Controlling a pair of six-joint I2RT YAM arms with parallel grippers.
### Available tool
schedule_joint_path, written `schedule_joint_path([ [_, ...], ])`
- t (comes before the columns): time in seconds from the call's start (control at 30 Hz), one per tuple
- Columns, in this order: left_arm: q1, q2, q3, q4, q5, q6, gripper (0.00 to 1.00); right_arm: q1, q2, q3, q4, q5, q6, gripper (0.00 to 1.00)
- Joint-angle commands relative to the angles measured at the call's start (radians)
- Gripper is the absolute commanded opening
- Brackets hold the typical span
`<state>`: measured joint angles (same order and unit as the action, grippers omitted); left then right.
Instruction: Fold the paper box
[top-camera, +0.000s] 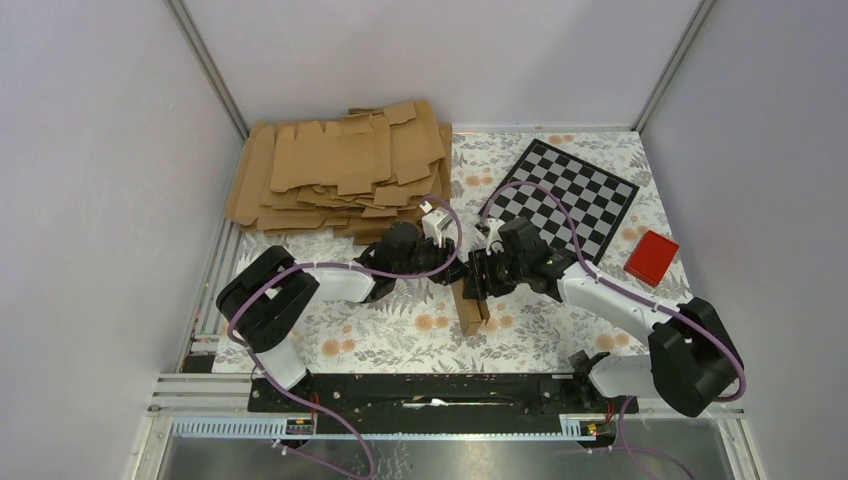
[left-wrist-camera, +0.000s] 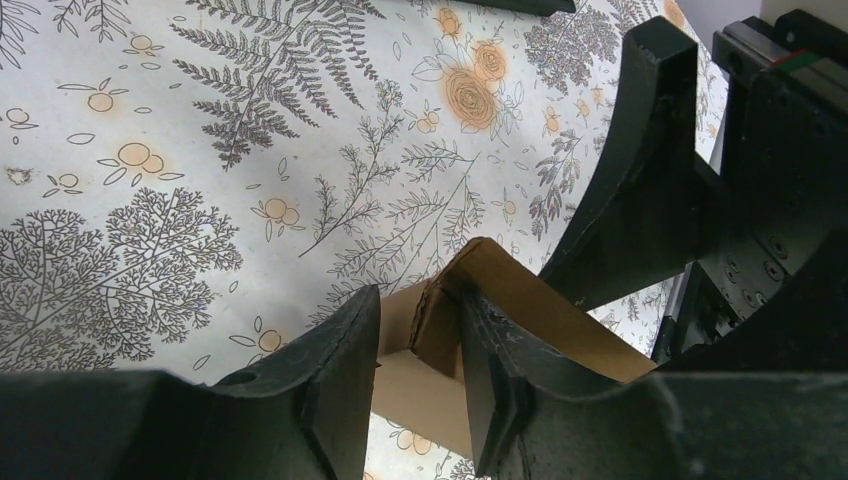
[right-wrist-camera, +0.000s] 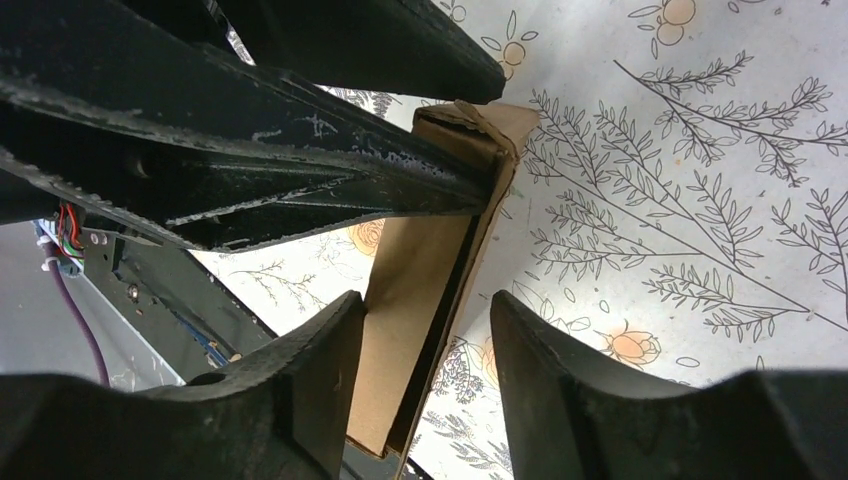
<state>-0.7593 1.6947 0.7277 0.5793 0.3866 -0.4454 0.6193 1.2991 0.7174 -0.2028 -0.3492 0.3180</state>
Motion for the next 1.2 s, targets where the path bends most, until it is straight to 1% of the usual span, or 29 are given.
schedule_joint_path([
  [0.0, -0.007, 0.014, 0.008, -0.086, -0.080, 0.042, 0.37, 0.008, 0.023, 0.035, -0.089, -0.007, -0.010, 0.60],
  [0.1, -0.008, 0.012, 0.010, -0.094, -0.096, 0.047, 0.37, 0.015, 0.021, 0.051, -0.107, 0.003, 0.004, 0.66],
  [0.23, -0.010, 0.016, 0.012, -0.095, -0.102, 0.044, 0.37, 0.053, 0.062, 0.100, -0.165, 0.071, 0.035, 0.66],
  [0.27, -0.010, 0.015, 0.011, -0.095, -0.104, 0.044, 0.37, 0.063, 0.073, 0.109, -0.181, 0.087, 0.038, 0.64],
  [0.33, -0.010, 0.010, 0.006, -0.091, -0.105, 0.043, 0.38, 0.078, 0.088, 0.119, -0.203, 0.120, 0.044, 0.56],
  [0.4, -0.010, 0.000, -0.002, -0.079, -0.102, 0.043, 0.39, 0.082, 0.080, 0.114, -0.210, 0.145, 0.048, 0.48],
  [0.47, -0.010, -0.012, -0.012, -0.065, -0.099, 0.045, 0.40, 0.082, 0.055, 0.102, -0.209, 0.165, 0.050, 0.42],
  [0.6, -0.010, -0.053, -0.030, -0.072, -0.130, 0.065, 0.46, 0.083, 0.042, 0.101, -0.207, 0.166, 0.042, 0.35],
  [0.7, -0.007, -0.102, -0.041, -0.070, -0.112, 0.058, 0.49, 0.083, 0.056, 0.091, -0.204, 0.159, 0.028, 0.32],
  [0.8, -0.008, -0.192, -0.106, -0.008, -0.133, 0.048, 0.51, 0.083, 0.062, 0.080, -0.192, 0.163, 0.030, 0.28],
  [0.9, -0.007, -0.316, -0.199, 0.063, -0.204, 0.068, 0.57, 0.082, 0.046, 0.069, -0.164, 0.147, 0.029, 0.28],
  [0.97, -0.007, -0.387, -0.250, 0.094, -0.240, 0.077, 0.60, 0.082, 0.036, 0.061, -0.154, 0.157, 0.020, 0.26],
  [1.17, -0.007, -0.468, -0.318, 0.154, -0.318, 0.083, 0.77, 0.082, 0.041, 0.064, -0.154, 0.172, -0.006, 0.22],
])
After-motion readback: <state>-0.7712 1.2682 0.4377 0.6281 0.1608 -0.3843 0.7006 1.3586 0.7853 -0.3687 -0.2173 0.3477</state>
